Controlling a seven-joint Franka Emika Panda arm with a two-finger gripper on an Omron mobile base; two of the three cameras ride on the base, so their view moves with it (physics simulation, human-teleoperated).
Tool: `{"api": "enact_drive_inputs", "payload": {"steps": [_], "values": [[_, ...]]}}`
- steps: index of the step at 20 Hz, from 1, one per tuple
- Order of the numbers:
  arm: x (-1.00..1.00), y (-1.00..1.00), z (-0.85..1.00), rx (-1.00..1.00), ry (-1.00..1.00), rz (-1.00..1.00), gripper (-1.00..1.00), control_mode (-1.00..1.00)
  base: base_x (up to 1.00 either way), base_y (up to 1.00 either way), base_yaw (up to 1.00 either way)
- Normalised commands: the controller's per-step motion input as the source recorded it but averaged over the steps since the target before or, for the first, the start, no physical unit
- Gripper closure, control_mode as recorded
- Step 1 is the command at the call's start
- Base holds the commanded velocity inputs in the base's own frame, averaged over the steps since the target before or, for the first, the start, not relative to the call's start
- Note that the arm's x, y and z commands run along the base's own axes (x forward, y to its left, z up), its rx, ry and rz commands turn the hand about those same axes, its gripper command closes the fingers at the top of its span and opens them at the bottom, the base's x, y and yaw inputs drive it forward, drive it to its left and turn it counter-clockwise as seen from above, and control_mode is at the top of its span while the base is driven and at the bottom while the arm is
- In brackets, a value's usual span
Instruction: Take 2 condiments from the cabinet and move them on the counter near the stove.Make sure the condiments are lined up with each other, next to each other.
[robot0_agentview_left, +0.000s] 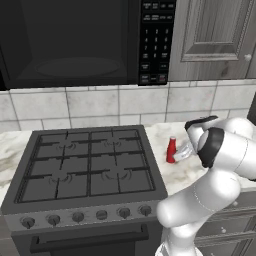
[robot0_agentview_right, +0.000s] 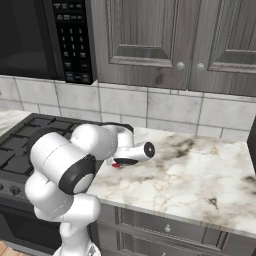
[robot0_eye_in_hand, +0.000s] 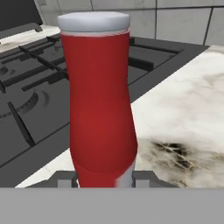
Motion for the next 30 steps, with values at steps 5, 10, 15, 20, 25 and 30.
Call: {"api": "enact_drive_inputs", "payload": {"steps": [5,10,15,20,25,30], "values": [[0.0,0.0,0.0,0.0,0.0,0.0,1.0,-1.0,0.0,0.0,0.0],[0.0,0.0,0.0,0.0,0.0,0.0,1.0,-1.0,0.0,0.0,0.0],[0.0,0.0,0.0,0.0,0.0,0.0,-1.0,-1.0,0.0,0.0,0.0],[0.0,0.0,0.0,0.0,0.0,0.0,-1.0,-1.0,0.0,0.0,0.0],[-0.04,0.02,0.0,0.0,0.0,0.0,-1.0,-1.0,0.0,0.0,0.0],[-0.15,0.07,0.0,0.0,-0.05,0.0,-1.0,-1.0,0.0,0.0,0.0]]}}
